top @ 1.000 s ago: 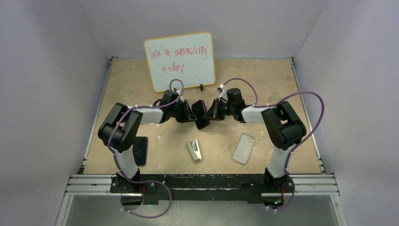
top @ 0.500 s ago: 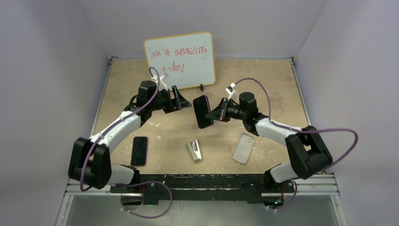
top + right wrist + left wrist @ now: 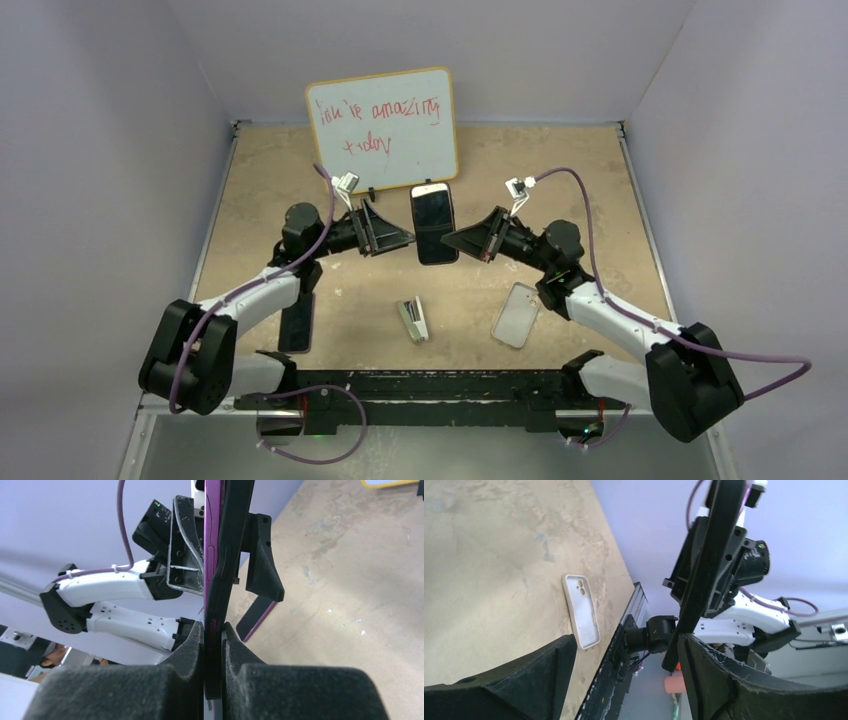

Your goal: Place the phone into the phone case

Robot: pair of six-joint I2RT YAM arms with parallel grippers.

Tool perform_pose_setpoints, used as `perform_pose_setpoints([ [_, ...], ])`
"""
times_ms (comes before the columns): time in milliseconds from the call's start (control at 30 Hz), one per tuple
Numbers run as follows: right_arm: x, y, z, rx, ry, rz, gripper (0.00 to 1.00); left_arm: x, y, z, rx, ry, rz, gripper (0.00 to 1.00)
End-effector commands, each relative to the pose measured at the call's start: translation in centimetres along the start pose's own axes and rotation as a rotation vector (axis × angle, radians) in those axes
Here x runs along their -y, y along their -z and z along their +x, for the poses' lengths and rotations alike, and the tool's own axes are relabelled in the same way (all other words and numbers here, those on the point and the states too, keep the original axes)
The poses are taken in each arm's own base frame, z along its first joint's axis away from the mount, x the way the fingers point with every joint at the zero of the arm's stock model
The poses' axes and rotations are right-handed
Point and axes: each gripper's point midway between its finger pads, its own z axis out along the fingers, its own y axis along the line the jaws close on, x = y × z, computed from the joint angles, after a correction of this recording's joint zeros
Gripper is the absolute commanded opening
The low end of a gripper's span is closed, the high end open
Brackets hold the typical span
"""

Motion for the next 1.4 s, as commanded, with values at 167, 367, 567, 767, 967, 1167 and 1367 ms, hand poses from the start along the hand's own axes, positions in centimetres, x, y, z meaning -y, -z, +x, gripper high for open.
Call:
perform_pose_setpoints([
  [167, -4.4, -0.9, -0.3, 0.007, 0.072, -0.165, 0.00, 7.0, -0.4, -0.1, 0.006, -0.128, 0.273, 0.74],
  [367, -4.6, -0.8, -0.6, 0.035, 0.068, -0.168, 0.00, 7.8, -0.2, -0.1, 0.003, -0.158, 0.305, 0.76],
  [567, -4.7, 0.2, -2.0, 0.145, 0.048, -0.112, 0.00, 7.9, 0.2, -0.1, 0.033, -0.202, 0.281, 0.78],
  [767, -5.3, 0.3, -2.0, 0.139, 0.048, -0.119, 0.00, 9.0, 0.5, -0.6, 0.053, -0.249, 0.300, 0.79],
  [967, -5.8, 0.4, -2.1, 0.141, 0.043, -0.137, 0.00, 10.3, 0.7, -0.8, 0.064, -0.277, 0.352, 0.79],
  [1167, -6.7, -0.1, -1.4, 0.092, 0.056, -0.191, 0.00, 9.5, 0.2, -1.0, 0.072, -0.242, 0.331, 0.77],
  [1367, -6.6, -0.5, -0.3, 0.046, 0.043, -0.215, 0.00, 9.0, -0.5, -1.0, 0.062, -0.225, 0.328, 0.69],
])
